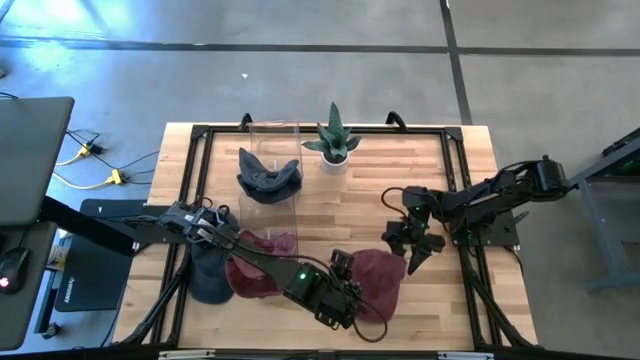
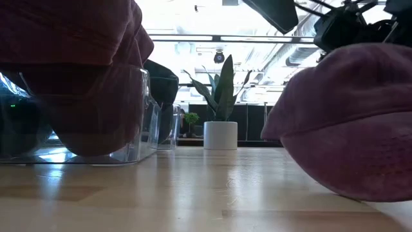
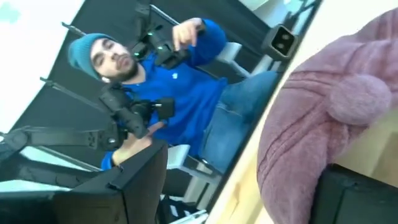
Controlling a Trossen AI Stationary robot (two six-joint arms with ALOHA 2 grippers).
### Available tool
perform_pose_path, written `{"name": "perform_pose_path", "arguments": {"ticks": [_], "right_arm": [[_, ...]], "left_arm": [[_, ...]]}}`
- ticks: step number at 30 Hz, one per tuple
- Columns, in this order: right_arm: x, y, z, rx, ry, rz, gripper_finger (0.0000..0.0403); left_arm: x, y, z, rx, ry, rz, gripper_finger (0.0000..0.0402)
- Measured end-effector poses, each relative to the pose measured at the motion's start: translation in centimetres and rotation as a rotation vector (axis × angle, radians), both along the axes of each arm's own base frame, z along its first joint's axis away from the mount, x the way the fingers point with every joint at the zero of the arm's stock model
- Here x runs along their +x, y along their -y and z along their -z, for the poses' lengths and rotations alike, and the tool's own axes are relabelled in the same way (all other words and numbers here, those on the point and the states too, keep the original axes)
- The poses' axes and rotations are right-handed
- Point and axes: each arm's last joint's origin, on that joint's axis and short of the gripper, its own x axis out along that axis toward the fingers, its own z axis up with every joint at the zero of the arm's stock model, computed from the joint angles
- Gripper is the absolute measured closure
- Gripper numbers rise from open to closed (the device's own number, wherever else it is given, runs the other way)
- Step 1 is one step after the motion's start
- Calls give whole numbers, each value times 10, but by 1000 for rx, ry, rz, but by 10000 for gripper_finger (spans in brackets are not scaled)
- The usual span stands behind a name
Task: Pick & Place hat
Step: Put the red cap into the bottom transparent bin
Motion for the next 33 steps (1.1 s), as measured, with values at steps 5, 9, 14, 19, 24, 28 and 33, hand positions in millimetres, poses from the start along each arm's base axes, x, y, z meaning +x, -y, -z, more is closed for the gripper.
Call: {"name": "perform_pose_path", "arguments": {"ticks": [5,9,14,19,24,28,33], "right_arm": [[0,0,0,3,-20,5,128],[0,1,8,-56,-32,72,132],[-3,6,17,-105,-91,121,168],[-4,8,17,-92,-93,111,261],[-5,6,12,-52,-83,56,380],[-5,2,-4,-27,-48,65,381],[-4,-7,-45,-12,97,39,392]], "left_arm": [[1,1,-1,3,14,16,241],[3,2,-2,8,29,35,241],[4,2,-2,1,21,75,241],[12,-6,-3,-81,11,122,241],[27,-19,-8,-166,73,196,241],[31,-23,-16,-181,110,260,241],[25,-32,-35,-204,134,261,241]]}}
